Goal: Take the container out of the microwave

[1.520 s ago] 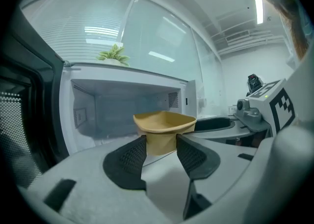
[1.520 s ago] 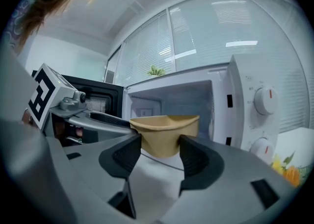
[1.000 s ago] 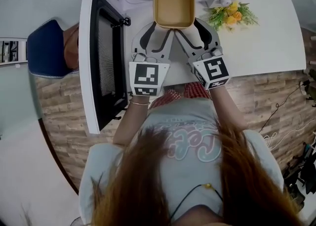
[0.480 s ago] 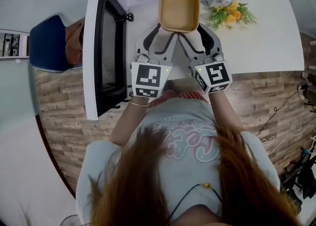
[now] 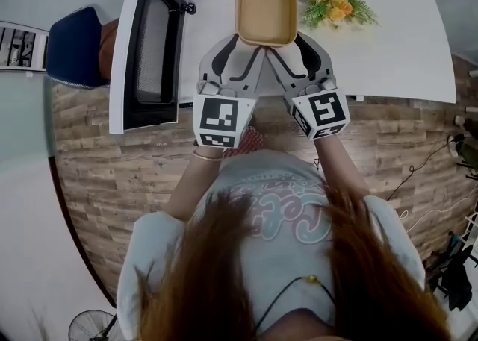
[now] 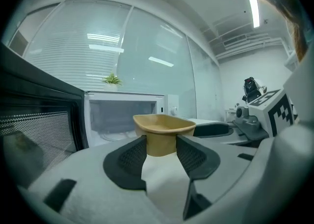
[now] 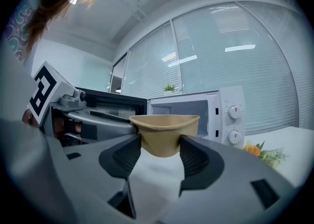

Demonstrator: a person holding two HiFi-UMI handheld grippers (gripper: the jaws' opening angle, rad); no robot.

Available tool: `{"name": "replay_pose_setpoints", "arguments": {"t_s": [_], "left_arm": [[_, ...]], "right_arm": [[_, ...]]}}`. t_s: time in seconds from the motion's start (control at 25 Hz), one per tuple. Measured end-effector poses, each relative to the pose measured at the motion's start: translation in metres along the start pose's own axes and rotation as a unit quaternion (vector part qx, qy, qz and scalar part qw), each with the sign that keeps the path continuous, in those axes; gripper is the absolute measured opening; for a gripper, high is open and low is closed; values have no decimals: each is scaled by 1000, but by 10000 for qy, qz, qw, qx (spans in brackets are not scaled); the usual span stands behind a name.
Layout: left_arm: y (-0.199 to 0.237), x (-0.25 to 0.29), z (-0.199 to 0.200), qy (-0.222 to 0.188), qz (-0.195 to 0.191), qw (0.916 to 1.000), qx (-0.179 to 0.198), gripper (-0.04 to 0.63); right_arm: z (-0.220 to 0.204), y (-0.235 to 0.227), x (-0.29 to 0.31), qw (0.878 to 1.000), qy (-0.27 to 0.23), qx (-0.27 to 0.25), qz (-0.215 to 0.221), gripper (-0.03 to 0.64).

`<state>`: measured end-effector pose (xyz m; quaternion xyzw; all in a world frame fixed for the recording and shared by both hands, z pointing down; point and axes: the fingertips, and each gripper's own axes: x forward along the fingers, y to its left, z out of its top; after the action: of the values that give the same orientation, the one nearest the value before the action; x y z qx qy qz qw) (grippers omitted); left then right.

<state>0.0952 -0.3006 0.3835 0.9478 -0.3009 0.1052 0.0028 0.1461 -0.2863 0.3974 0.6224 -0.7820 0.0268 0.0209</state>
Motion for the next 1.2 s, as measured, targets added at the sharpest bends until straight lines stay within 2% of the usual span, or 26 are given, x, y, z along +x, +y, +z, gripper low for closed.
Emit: {"name": "replay_pose_setpoints", "arguments": {"t_s": [0.44,1.2], "left_arm": [[-53,-52,5,-140,357,9993,-27,187],[-136,-131,1,-214,735,9971,20,186]], "right_arm": [[7,24,-66,9994,-86,-116,313,233],[7,65,-169,9975,-188,-186,651,234]]}}
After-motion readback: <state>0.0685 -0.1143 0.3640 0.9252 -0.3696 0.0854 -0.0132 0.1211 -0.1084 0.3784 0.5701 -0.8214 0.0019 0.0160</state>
